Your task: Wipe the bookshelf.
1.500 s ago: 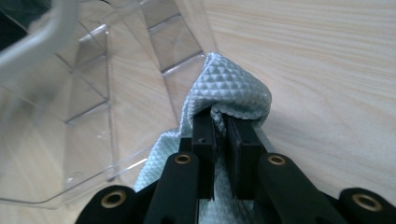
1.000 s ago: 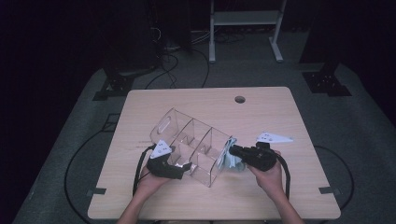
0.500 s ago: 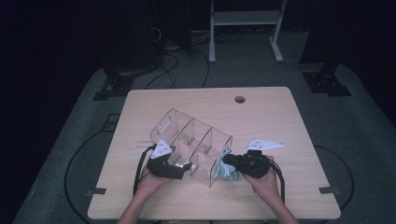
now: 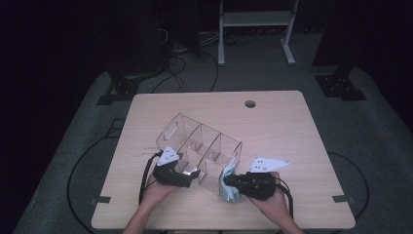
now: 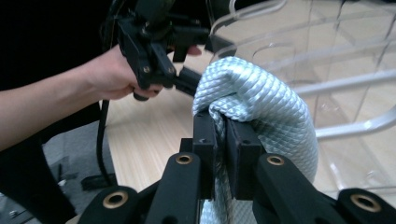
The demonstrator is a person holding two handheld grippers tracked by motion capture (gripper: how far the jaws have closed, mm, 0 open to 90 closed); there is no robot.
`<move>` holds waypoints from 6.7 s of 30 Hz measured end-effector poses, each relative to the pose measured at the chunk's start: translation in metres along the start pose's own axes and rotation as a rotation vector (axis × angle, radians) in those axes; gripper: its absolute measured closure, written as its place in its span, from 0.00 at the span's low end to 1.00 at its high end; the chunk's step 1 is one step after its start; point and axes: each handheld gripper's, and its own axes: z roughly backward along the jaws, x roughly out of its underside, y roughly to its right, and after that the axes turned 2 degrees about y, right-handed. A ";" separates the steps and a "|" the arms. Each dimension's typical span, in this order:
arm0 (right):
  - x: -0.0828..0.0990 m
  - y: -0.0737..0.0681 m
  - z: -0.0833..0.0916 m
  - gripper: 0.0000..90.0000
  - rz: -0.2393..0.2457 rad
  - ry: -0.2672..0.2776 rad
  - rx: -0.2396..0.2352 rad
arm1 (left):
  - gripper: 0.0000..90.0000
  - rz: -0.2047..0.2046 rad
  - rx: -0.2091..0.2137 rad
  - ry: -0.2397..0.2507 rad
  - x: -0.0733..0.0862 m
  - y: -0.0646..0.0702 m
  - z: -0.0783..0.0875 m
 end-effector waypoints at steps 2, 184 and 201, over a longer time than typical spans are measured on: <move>0.006 0.002 -0.004 0.92 -0.013 -0.022 -0.004 | 0.04 -0.005 0.001 -0.004 0.000 -0.001 0.000; 0.014 0.051 0.065 0.92 -0.112 0.015 0.230 | 0.09 -0.122 0.181 0.133 -0.047 0.020 0.032; 0.016 0.066 0.076 0.92 -0.143 0.031 0.268 | 0.08 -0.082 0.136 0.099 -0.038 -0.002 0.022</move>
